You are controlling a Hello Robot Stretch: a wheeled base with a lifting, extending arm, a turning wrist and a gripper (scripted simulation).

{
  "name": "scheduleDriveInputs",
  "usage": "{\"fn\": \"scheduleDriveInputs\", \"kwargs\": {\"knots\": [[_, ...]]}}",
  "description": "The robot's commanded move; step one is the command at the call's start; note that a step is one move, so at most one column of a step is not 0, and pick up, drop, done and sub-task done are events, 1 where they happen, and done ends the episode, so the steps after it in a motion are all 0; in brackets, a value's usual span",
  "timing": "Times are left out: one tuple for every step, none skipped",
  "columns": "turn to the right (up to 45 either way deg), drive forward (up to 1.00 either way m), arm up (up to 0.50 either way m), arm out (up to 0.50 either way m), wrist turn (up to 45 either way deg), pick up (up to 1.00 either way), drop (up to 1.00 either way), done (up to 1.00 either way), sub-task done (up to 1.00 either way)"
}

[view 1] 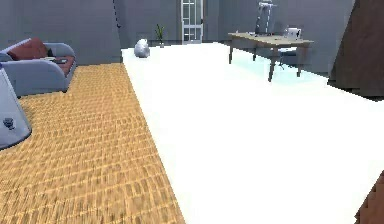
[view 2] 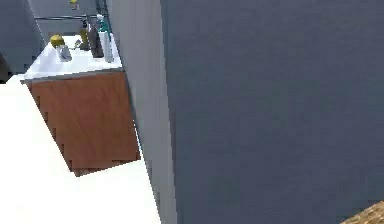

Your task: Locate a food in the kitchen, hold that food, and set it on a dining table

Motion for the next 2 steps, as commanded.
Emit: {"fn": "scheduleDriveInputs", "kwargs": {"knots": [[21.0, 0.00, 0.00, 0.00, 0.0, 0.00, 0.00, 0.00, 0.00], [0.0, 0.25, 0.00, 0.00, 0.0, 0.00, 0.00, 0.00, 0.00]]}}
